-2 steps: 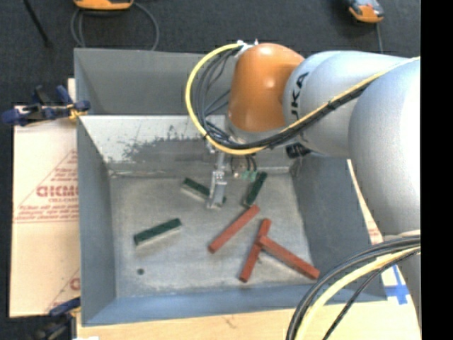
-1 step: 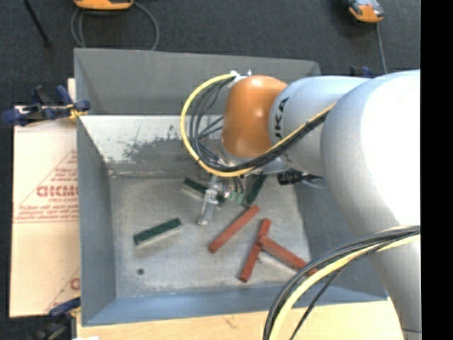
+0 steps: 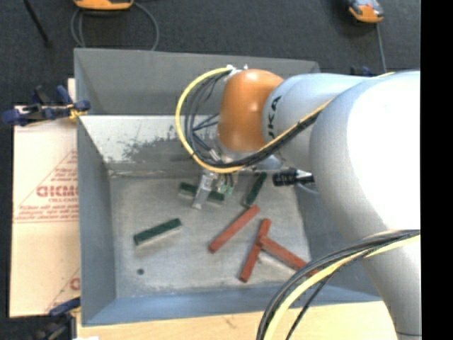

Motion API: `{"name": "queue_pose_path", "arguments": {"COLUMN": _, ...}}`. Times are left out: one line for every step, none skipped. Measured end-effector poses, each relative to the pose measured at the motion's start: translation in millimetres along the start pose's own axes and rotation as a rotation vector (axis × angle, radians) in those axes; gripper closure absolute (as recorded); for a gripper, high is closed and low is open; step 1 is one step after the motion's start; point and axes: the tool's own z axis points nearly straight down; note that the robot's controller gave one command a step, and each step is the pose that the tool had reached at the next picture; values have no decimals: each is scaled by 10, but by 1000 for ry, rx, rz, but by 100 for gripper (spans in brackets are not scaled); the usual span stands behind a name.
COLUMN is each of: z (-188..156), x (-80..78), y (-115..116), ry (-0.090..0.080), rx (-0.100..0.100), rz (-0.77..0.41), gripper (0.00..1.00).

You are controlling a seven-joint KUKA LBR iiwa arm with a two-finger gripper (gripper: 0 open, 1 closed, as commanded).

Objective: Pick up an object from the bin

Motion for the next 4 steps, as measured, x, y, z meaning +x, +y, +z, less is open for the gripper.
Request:
{"name": "queue_pose_path", "arguments": {"z": 0, "x": 0, "y": 0, "ry": 0, "rx": 0, "rz": 0, "gripper": 100}}
{"name": "queue_pose_path", "arguments": {"z": -39, "x": 10, "y": -7, "ry": 3, "rx": 2, "rz": -1, "gripper": 100}}
{"name": "queue_pose_path", "arguments": {"z": -199, "x": 23, "y": -16, "ry": 10, "rx": 5, "rz": 0, "gripper": 100}}
{"name": "queue_pose_path", "arguments": {"z": -416, "x": 6, "y": -10, "ry": 5, "rx": 1, "rz": -1, "gripper": 100}}
